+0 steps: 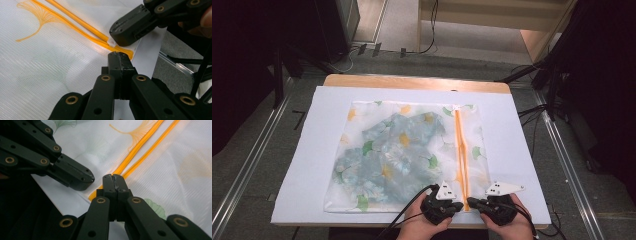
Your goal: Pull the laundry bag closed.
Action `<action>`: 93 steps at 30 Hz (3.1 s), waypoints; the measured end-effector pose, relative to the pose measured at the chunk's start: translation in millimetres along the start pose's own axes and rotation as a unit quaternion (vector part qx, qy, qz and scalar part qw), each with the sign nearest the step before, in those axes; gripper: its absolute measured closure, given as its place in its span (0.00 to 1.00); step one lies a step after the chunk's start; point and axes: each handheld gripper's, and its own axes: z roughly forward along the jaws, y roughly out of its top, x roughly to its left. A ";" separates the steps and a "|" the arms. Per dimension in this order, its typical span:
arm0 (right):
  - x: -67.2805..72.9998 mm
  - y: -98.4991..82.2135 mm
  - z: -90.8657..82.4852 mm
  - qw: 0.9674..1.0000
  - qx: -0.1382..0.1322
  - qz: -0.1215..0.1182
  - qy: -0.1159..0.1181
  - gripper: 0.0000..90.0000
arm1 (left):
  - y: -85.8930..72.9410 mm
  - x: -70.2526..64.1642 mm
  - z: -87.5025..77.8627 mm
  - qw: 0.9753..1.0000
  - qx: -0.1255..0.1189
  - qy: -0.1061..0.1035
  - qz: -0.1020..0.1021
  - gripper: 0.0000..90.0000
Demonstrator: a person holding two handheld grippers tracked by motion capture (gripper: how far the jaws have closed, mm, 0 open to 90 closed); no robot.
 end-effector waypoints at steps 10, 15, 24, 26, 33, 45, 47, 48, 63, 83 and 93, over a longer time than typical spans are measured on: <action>-1.4 7.3 6.6 0.999 -0.003 -0.014 -0.032 1.00 | -1.1 -1.1 -0.1 1.000 -0.003 0.002 0.004 1.00; -8.6 12.9 9.3 0.999 -0.009 -0.012 -0.040 1.00 | -1.1 -0.6 0.0 1.000 -0.003 -0.001 0.002 1.00; -27.1 29.4 17.2 0.998 -0.020 -0.009 -0.054 1.00 | -1.4 -0.6 -0.2 1.000 -0.003 0.000 0.007 1.00; -32.1 34.2 21.9 0.998 -0.020 -0.010 -0.056 1.00 | -1.5 -0.6 -0.3 1.000 -0.003 0.000 0.007 1.00; -50.1 55.5 34.6 0.998 -0.019 -0.014 -0.063 1.00 | -1.5 -0.5 0.0 1.000 -0.005 -0.003 0.003 1.00; -81.1 93.1 60.4 0.997 -0.016 -0.013 -0.079 1.00 | -1.4 -0.3 -0.4 1.000 -0.002 -0.002 0.007 1.00; -86.2 99.9 62.9 0.996 -0.014 -0.012 -0.082 1.00 | -1.4 -0.3 -0.1 1.000 -0.003 -0.003 0.007 1.00; -88.2 103.1 64.2 0.996 -0.012 -0.015 -0.083 1.00 | -1.3 0.1 -0.3 1.000 -0.003 -0.004 0.007 1.00; -124.5 141.6 91.1 0.995 -0.015 0.012 -0.095 1.00 | -1.6 0.3 -0.4 1.000 -0.003 -0.006 0.007 1.00; -152.3 185.4 118.3 0.991 -0.008 0.044 -0.127 1.00 | -1.9 -0.2 -0.5 1.000 -0.003 -0.005 0.006 1.00; -163.4 207.9 128.7 0.987 -0.006 0.069 -0.142 1.00 | -1.9 -0.2 -0.3 1.000 -0.003 -0.005 0.002 1.00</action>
